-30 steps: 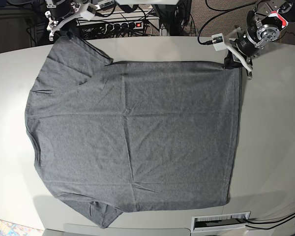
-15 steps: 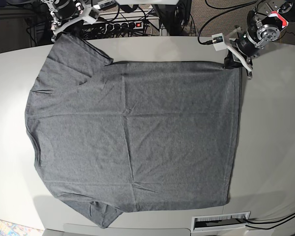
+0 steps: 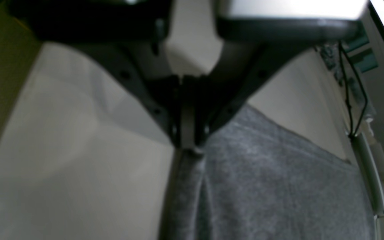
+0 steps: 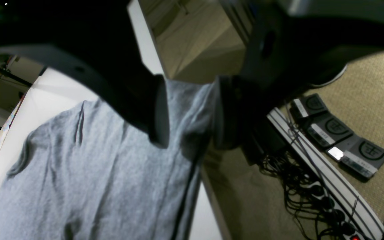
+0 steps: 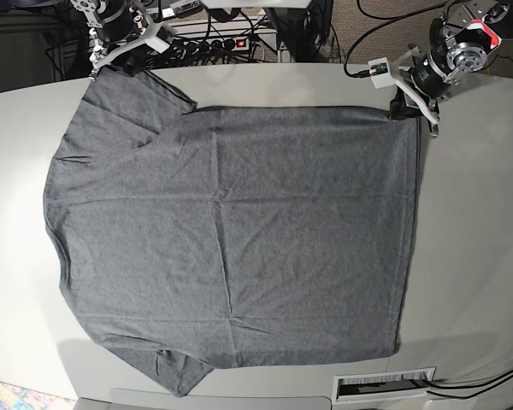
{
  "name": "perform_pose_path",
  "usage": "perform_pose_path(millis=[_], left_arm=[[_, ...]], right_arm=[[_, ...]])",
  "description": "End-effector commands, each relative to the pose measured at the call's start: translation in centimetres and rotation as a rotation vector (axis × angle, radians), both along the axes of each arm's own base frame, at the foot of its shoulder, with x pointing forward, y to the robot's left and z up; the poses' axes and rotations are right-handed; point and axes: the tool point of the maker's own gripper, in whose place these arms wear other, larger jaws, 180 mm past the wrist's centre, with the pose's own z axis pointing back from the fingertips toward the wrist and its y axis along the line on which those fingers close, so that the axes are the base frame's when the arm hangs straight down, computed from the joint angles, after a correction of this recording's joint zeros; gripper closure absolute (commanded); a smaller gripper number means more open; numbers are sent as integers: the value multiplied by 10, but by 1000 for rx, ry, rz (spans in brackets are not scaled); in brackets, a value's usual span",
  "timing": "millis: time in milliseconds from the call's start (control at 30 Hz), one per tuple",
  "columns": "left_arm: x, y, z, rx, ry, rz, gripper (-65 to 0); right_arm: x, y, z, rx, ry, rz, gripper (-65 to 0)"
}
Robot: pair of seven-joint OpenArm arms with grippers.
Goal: Fold the T-shirt properly
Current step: 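Grasp the shirt's shoulder edges with both grippers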
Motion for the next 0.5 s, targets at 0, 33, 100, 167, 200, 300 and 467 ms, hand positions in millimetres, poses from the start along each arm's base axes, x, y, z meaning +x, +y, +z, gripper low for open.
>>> perform_pose_path(millis=[0,33,100,167,200,300,467], left_arm=[[-17,5,-10,26,80,-13,0],[-17,5,-10,26,80,-13,0],[-17,5,-10,27,79,-13,0],[-17,5,-10,27,80,-13,0],[-17,5,-10,27,80,-13,0],[-17,5,-10,27,80,-13,0],[-17,6,-10,27,80,-13,0]], right_arm=[[4,-1,5,-3,-22,8,-232],[5,-2,4,-7,-22,6,-232],[7,-8,0,-24,-22,2,-232],[9,-14,-4,-41,-20,-4,-232],[9,-15,-5,-45,-19,-5,-232],[8,-16,-5,-48,-17,-7,-231],[7,-20,-5,-67,-10,-21,-64]])
